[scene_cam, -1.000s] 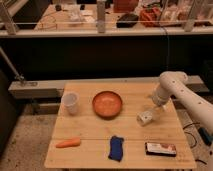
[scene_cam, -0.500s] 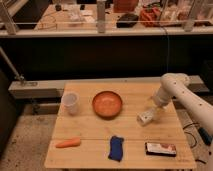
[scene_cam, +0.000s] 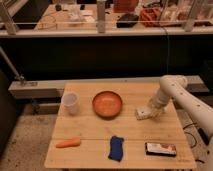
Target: Place the bottle in the ceramic bowl
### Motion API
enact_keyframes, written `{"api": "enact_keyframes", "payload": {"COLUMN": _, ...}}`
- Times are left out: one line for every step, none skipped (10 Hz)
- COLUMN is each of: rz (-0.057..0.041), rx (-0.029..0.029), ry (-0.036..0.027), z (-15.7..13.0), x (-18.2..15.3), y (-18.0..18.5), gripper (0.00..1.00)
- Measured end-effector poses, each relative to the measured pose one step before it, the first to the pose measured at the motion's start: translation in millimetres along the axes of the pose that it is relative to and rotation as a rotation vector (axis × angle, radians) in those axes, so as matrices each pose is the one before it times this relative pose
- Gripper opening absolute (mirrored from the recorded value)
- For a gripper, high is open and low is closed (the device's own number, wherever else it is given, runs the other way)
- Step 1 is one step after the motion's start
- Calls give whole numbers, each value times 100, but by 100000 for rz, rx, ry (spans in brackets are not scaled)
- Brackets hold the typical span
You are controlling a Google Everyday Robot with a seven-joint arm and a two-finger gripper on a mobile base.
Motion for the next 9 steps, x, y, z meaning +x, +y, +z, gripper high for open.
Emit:
{"api": "enact_keyframes", "payload": {"rz": -455, "rx": 458, "ry": 1081, "z": -87, "x": 15, "y": -78, "gripper": 24}}
{"api": "enact_keyframes", "payload": {"rz": -910, "rx": 420, "ry": 564, "z": -350, "x": -638, "y": -227, "gripper": 12}}
{"api": "enact_keyframes", "payload": {"rz": -1159, "rx": 715, "ry": 163, "z": -871, "x": -830, "y": -687, "gripper": 3}}
{"api": "enact_keyframes", "payload": {"rz": -145, "rx": 140, "ry": 237, "z": -746, "x": -210, "y": -145, "gripper": 0}}
{"api": "enact_keyframes", "payload": {"rz": -11, "rx": -71, "ry": 171, "z": 18, "x": -80, "y": 64, "gripper": 0}}
{"api": "enact_keyframes", "payload": {"rz": -347, "rx": 259, "ry": 154, "z": 486, "x": -71, "y": -49, "gripper": 0}}
{"api": "enact_keyframes", "payload": {"rz": -655, "rx": 466, "ry": 442, "z": 164, "x": -330, "y": -212, "gripper": 0}}
{"api": "enact_keyframes", "payload": {"rz": -1436, "rx": -72, "ry": 605, "z": -112, "x": -904, "y": -345, "gripper": 0}}
{"api": "enact_keyframes", "payload": {"rz": -2020, "rx": 78, "ry": 271, "z": -524, "x": -1489, "y": -705, "gripper": 0}}
